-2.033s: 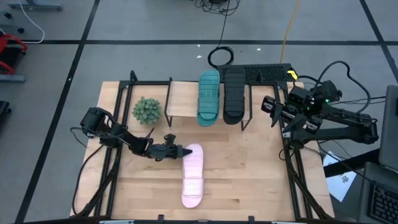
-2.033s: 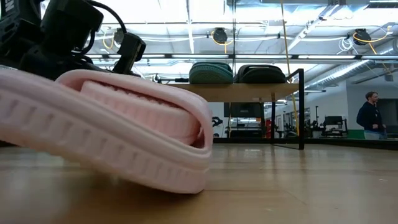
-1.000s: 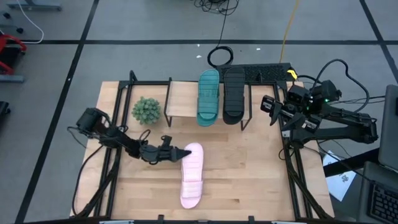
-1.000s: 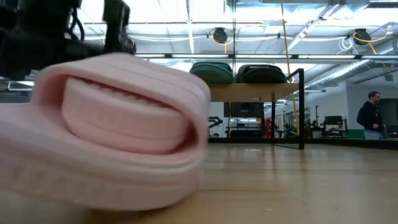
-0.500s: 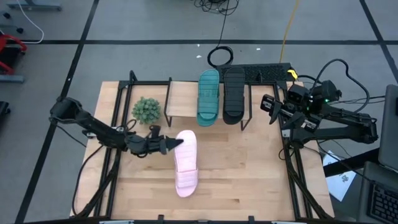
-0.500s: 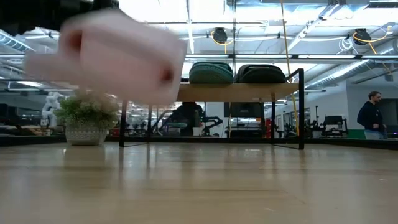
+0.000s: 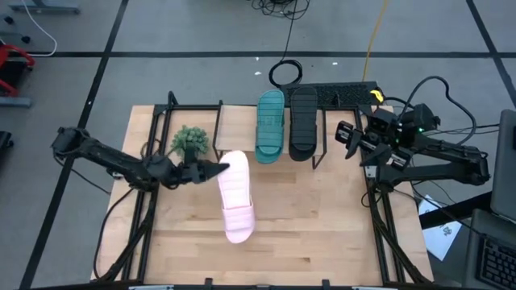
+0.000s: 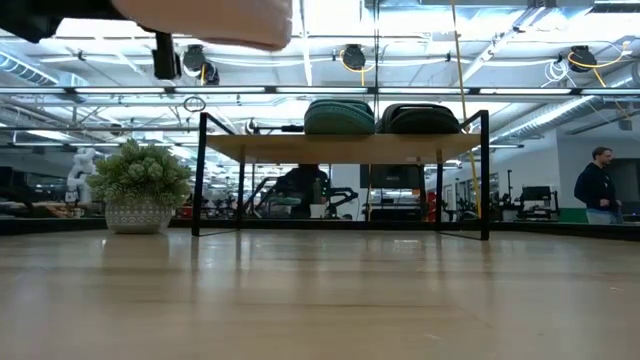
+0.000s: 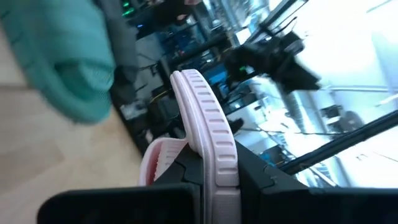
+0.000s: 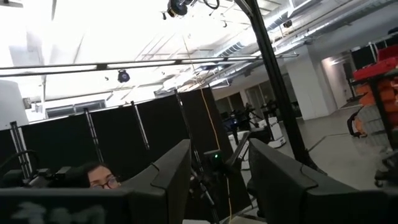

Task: Pick and place slides into the shelf
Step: Put the pair of pink slides on the shelf

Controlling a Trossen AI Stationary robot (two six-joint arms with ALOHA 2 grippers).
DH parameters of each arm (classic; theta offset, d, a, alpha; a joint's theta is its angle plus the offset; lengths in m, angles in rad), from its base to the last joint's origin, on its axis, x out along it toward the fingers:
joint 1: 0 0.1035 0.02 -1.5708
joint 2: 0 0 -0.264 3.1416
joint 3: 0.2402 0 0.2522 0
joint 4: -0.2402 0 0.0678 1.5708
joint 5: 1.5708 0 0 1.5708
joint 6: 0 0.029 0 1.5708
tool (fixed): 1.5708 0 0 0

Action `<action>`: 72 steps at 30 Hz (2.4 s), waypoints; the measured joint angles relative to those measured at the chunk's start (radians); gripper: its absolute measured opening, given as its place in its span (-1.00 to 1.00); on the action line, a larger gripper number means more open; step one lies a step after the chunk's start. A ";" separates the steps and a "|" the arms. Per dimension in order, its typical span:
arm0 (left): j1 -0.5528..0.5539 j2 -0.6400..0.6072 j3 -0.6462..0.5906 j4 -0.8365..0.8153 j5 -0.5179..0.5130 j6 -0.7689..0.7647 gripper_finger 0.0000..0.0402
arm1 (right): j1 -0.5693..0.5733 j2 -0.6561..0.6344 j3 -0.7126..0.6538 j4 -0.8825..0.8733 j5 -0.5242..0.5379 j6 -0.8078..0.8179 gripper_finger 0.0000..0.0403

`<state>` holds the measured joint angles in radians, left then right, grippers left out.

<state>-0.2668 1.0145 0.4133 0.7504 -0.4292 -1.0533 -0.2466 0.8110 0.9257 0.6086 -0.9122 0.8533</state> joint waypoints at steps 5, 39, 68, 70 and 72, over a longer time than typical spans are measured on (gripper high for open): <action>0.105 -0.102 0.059 -0.191 0.109 -0.002 -0.83 | 0.000 0.014 0.000 0.000 0.025 0.001 -0.24; 0.967 0.179 0.665 -0.627 1.050 0.151 -0.83 | 0.000 0.038 0.000 0.015 0.078 -0.010 -0.24; 1.182 0.441 0.664 -0.478 1.301 0.056 -0.83 | -0.036 0.041 0.000 -0.090 0.075 -0.145 -0.24; 1.184 0.441 0.664 -0.477 1.301 0.055 -0.83 | -0.036 0.041 0.000 -0.090 0.075 -0.136 -0.24; 1.184 0.440 0.664 -0.472 1.303 0.047 -0.83 | -0.036 0.040 0.000 -0.090 0.076 -0.133 -0.24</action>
<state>0.9173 1.4544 1.0775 0.2789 0.8738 -1.0061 -0.2825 0.8512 0.9257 0.5186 -0.8364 0.7200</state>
